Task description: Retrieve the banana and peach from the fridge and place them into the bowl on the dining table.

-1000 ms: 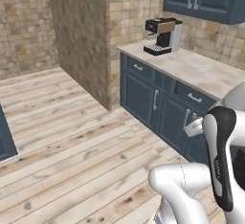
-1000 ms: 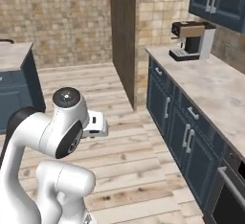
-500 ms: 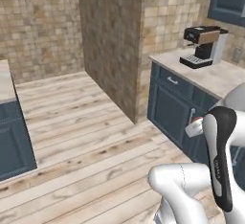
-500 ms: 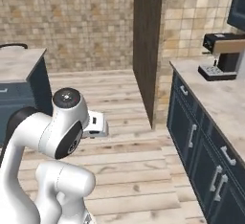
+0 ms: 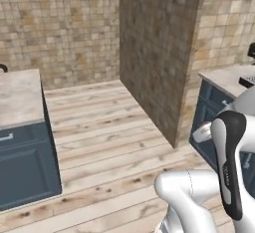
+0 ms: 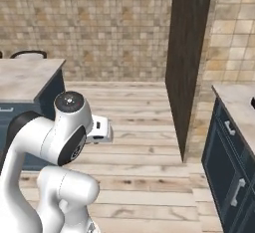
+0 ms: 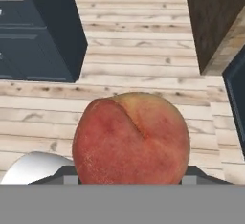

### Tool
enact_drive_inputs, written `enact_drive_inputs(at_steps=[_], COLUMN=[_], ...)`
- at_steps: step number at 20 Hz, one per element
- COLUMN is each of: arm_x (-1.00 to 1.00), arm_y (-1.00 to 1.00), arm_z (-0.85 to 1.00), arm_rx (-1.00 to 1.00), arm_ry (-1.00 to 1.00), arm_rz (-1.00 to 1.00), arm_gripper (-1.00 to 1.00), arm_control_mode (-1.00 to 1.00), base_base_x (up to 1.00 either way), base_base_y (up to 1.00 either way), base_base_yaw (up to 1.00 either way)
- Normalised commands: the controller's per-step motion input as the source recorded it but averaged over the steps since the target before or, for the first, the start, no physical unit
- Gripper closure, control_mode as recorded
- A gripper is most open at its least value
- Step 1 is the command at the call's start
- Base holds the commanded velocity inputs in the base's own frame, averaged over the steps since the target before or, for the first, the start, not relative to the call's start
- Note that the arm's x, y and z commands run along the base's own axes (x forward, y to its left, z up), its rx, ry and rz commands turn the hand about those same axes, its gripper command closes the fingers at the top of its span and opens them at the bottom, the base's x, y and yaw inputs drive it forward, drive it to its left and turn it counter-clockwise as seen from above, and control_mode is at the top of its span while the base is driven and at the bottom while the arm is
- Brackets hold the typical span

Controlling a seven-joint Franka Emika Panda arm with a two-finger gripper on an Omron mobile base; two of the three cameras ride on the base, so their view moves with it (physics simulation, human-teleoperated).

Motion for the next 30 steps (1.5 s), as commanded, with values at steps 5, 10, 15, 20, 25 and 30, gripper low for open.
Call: enact_drive_inputs(at_steps=[5,10,15,20,25,30], arm_x=[0.0,0.0,0.0,0.0,0.0,0.0], arm_y=[0.0,0.0,0.0,0.0,0.0,0.0], arm_z=[0.0,0.0,0.0,0.0,0.0,0.0], arm_rx=[0.0,0.0,0.0,0.0,0.0,0.0], arm_ry=[0.0,0.0,0.0,0.0,0.0,0.0], arm_rz=[0.0,0.0,0.0,0.0,0.0,0.0], arm_gripper=[1.0,1.0,1.0,1.0,1.0,1.0], arm_control_mode=[1.0,1.0,1.0,1.0,1.0,1.0], base_base_x=[1.0,1.0,1.0,1.0,1.0,1.0], base_base_y=[0.0,0.0,0.0,0.0,0.0,-0.16], base_base_yaw=[0.09,0.13,0.12,0.15,0.25,0.4])
